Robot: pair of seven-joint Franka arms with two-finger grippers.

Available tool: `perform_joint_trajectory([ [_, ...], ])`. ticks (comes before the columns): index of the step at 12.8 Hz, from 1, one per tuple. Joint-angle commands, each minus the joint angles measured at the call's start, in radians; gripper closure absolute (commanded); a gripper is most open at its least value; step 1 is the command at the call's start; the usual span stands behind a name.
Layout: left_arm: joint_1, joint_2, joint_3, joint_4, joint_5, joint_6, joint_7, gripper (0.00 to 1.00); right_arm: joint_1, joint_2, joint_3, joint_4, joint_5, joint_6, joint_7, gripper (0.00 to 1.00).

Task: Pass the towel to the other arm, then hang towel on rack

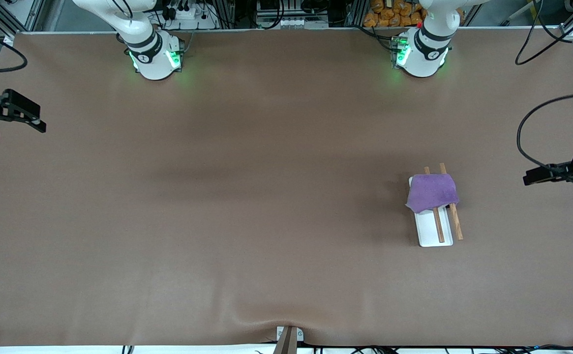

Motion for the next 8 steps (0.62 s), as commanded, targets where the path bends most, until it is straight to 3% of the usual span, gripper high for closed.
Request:
perform_joint_trajectory([
  [1,0.003,-0.058,-0.026,-0.024,0.009,-0.011,0.033,0.00,-0.008,-0.011,-0.004,0.010,0.003,-0.001,0.005,0.00],
  [5,0.003,-0.132,-0.060,-0.027,0.007,-0.069,0.026,0.00,-0.007,-0.016,-0.002,0.010,0.002,-0.007,-0.003,0.00],
  [8,0.005,-0.161,-0.126,-0.030,0.006,-0.095,0.006,0.00,-0.013,-0.016,-0.007,0.010,0.001,-0.010,-0.001,0.00],
])
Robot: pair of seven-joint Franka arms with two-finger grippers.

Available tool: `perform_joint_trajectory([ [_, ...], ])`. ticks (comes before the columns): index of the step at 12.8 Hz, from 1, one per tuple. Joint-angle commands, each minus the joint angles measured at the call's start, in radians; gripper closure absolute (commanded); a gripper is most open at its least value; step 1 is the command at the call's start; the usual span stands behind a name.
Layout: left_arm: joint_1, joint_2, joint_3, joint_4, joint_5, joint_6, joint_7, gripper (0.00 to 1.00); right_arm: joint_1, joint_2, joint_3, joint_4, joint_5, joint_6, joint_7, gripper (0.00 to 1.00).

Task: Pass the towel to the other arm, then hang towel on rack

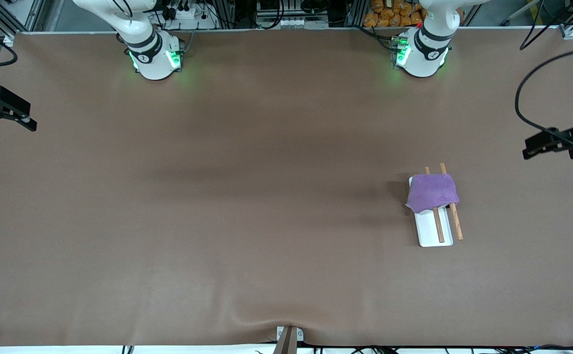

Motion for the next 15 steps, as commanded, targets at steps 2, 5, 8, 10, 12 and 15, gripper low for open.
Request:
perform_joint_trajectory([
  [2,-0.017,-0.071,-0.046,-0.050,-0.014,-0.009,-0.016,0.00,-0.009,-0.015,0.000,-0.001,0.003,-0.011,0.005,0.00],
  [5,-0.069,-0.082,-0.015,-0.066,-0.020,-0.001,-0.053,0.00,-0.009,-0.015,0.000,-0.001,0.005,-0.011,0.007,0.00],
  [8,-0.112,-0.114,-0.015,-0.093,-0.020,-0.001,-0.096,0.00,-0.004,-0.017,0.005,-0.001,-0.001,-0.011,0.002,0.00],
  [10,-0.117,-0.136,-0.013,-0.133,-0.020,0.006,-0.099,0.00,-0.007,-0.017,0.002,-0.001,0.000,-0.011,-0.001,0.00],
  [12,-0.119,-0.174,-0.012,-0.190,-0.020,0.045,-0.099,0.00,-0.010,-0.017,-0.001,-0.001,-0.001,-0.017,-0.002,0.00],
  [15,-0.161,-0.208,0.067,-0.217,-0.049,0.057,-0.094,0.00,-0.015,-0.017,-0.001,-0.001,-0.001,-0.017,-0.002,0.00],
])
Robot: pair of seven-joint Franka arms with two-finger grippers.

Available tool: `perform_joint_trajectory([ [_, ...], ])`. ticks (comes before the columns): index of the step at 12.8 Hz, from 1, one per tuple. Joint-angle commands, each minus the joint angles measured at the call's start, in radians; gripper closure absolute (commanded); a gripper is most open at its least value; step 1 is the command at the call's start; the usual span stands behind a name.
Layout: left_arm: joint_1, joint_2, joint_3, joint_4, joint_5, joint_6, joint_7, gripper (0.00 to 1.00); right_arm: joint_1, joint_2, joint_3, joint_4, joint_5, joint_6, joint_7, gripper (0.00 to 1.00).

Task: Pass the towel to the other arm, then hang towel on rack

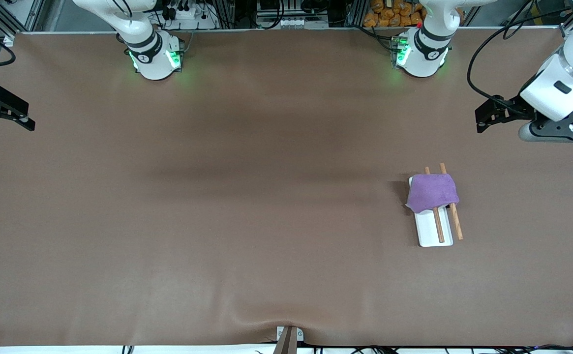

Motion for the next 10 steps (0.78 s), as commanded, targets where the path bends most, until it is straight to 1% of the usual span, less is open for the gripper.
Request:
perform_joint_trajectory([
  [1,-0.049,-0.077,0.084,-0.077,-0.036,0.025,-0.003,0.00,-0.012,-0.016,0.005,-0.001,0.000,-0.012,-0.003,0.00],
  [3,-0.050,-0.085,0.089,-0.081,-0.038,0.012,0.006,0.00,-0.012,-0.016,0.005,-0.001,0.000,-0.012,-0.003,0.00],
  [6,-0.078,-0.085,0.136,-0.078,-0.050,-0.020,0.014,0.00,-0.013,-0.015,0.005,-0.001,0.000,-0.012,-0.001,0.00],
  [10,-0.076,-0.068,0.140,-0.067,-0.050,-0.024,0.015,0.00,-0.013,-0.015,0.003,-0.001,-0.002,-0.012,-0.001,0.00],
])
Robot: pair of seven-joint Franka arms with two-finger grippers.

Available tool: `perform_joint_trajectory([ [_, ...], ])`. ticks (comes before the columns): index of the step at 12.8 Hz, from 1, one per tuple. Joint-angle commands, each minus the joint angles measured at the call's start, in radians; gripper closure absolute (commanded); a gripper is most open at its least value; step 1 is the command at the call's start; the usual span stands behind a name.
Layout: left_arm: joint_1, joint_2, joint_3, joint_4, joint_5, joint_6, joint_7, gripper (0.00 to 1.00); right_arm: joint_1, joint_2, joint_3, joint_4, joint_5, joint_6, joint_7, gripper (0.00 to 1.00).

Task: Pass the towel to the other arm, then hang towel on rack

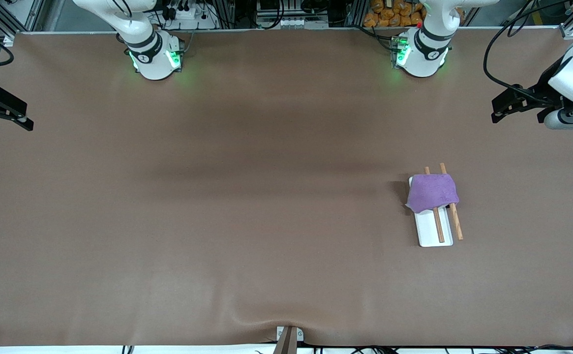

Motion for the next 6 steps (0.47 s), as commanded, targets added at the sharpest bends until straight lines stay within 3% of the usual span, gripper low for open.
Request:
perform_joint_trajectory([
  [1,-0.009,-0.009,0.015,0.000,-0.016,-0.007,0.007,0.00,-0.015,-0.015,0.006,-0.001,-0.002,-0.011,-0.001,0.00],
  [6,-0.006,0.011,0.010,0.032,-0.004,-0.022,0.001,0.00,-0.016,-0.013,0.006,-0.001,-0.002,-0.014,-0.001,0.00],
])
